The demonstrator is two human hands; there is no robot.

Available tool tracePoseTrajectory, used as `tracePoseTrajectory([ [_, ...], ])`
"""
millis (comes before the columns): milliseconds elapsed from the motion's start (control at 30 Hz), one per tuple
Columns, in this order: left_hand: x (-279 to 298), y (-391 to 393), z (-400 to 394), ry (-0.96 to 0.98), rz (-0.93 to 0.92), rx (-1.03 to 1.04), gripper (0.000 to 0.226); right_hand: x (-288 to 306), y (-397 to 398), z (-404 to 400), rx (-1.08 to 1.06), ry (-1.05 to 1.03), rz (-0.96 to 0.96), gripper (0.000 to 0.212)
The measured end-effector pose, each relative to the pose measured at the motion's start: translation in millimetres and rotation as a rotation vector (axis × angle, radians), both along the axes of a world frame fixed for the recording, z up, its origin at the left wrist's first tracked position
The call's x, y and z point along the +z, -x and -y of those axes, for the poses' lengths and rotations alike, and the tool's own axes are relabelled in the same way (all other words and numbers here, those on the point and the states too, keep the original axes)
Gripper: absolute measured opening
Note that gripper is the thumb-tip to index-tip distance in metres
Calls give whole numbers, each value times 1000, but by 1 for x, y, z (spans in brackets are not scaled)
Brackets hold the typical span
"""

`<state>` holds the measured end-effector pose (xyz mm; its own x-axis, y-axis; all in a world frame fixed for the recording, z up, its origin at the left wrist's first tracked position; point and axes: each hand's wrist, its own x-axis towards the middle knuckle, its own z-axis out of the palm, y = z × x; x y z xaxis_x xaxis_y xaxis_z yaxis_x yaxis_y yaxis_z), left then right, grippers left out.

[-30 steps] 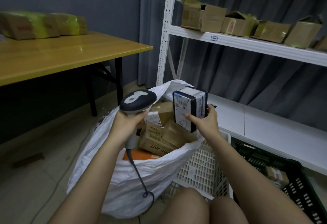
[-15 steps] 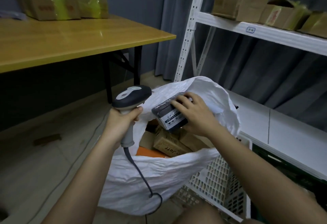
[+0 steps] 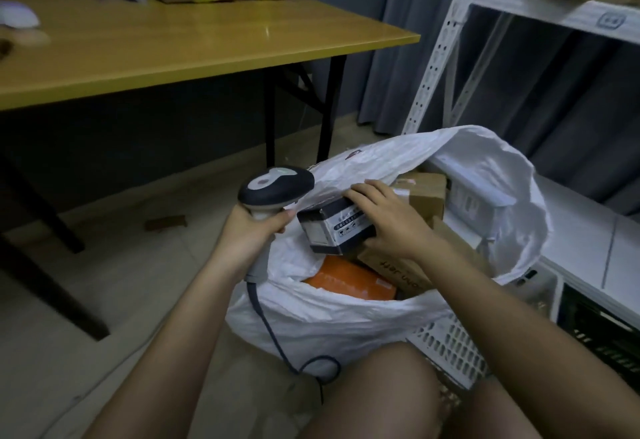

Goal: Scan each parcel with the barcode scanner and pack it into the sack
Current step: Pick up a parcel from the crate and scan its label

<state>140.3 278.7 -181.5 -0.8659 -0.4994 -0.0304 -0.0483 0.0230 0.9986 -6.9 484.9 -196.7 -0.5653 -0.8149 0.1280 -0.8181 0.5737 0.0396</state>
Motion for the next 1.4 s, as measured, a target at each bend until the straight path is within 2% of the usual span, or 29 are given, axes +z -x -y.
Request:
tracePoseTrajectory([
  [167, -15, -16, 9, 8, 44, 33, 33, -1, -7, -7, -49, 95, -6, 87],
  [267, -25, -24, 14, -2, 60, 40, 32, -1, -12, -6, -27, 92, 9, 88],
  [400, -35, -30, 24, 16, 131, 44, 46, 1, -25, 0, -17, 89, 86, 92],
  [533, -39, -38, 32, -3, 149, 60, 41, 1, -33, 7, -97, 51, 172, 100],
  [633, -42, -41, 39, -45, 150, 86, 36, -1, -33, 14, -191, 122, 214, 94],
  [733, -44, -43, 43, -56, 163, 82, 36, -6, -28, 19, -318, 215, 339, 89],
  [833, -44, -44, 46, -66, 149, 83, 40, -18, -25, 25, -438, 318, 541, 88],
  [933, -45, -42, 44, -107, 120, 72, 44, -24, -29, 32, -487, 461, 719, 70],
  [1033, -49, -31, 38, -145, 110, 59, 46, -25, -31, 34, -492, 519, 729, 61],
  [1133, -56, -20, 37, -143, 146, 85, 54, -25, -30, 33, -488, 535, 745, 61],
  [1267, -67, -14, 38, -64, 238, 133, 70, -24, -20, 26, -501, 524, 757, 83],
  [1333, -69, -12, 36, -80, 258, 128, 64, -22, -17, 25, -515, 523, 762, 87],
  [1400, -65, -14, 34, -113, 274, 108, 53, -21, -18, 26, -509, 524, 776, 76],
])
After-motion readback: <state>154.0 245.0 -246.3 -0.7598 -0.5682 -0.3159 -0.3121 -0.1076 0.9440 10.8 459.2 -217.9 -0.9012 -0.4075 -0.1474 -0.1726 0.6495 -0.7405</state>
